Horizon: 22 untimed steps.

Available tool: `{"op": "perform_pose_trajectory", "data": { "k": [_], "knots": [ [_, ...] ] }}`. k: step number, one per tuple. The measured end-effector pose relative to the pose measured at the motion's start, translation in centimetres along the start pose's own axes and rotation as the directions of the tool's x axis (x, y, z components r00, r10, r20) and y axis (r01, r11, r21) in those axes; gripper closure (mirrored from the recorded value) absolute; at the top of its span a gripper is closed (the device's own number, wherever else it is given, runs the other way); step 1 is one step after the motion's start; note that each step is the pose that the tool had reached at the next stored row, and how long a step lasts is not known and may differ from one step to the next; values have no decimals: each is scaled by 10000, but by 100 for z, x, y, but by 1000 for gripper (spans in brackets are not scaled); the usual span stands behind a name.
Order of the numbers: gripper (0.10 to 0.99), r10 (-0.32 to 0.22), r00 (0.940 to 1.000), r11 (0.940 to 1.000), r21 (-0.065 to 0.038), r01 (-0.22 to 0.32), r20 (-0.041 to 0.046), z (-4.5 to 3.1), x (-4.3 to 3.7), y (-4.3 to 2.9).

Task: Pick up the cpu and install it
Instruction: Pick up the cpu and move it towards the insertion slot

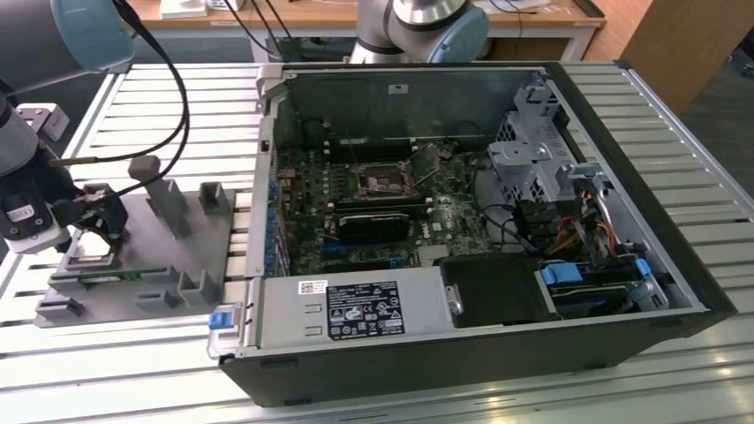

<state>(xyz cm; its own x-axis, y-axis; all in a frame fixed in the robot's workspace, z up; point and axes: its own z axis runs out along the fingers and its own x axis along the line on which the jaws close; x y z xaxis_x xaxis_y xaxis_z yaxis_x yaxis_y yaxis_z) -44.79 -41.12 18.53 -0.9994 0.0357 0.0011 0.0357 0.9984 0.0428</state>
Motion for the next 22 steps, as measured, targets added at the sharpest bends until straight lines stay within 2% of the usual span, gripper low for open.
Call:
{"op": "perform_pose_trajectory", "data": {
  "k": [3,4,10,11,22],
  "knots": [
    [380,-1,10000,10000,1,1,-2,0,-4,0],
    [447,-1,10000,10000,2,1,-2,0,-4,0],
    [463,-43,10000,10000,0,43,23,1,-6,-1],
    [529,-49,10000,10000,1,49,24,1,-6,-1],
    [553,-95,9999,9999,-37,95,71,-14,-6,0]
  ]
}}
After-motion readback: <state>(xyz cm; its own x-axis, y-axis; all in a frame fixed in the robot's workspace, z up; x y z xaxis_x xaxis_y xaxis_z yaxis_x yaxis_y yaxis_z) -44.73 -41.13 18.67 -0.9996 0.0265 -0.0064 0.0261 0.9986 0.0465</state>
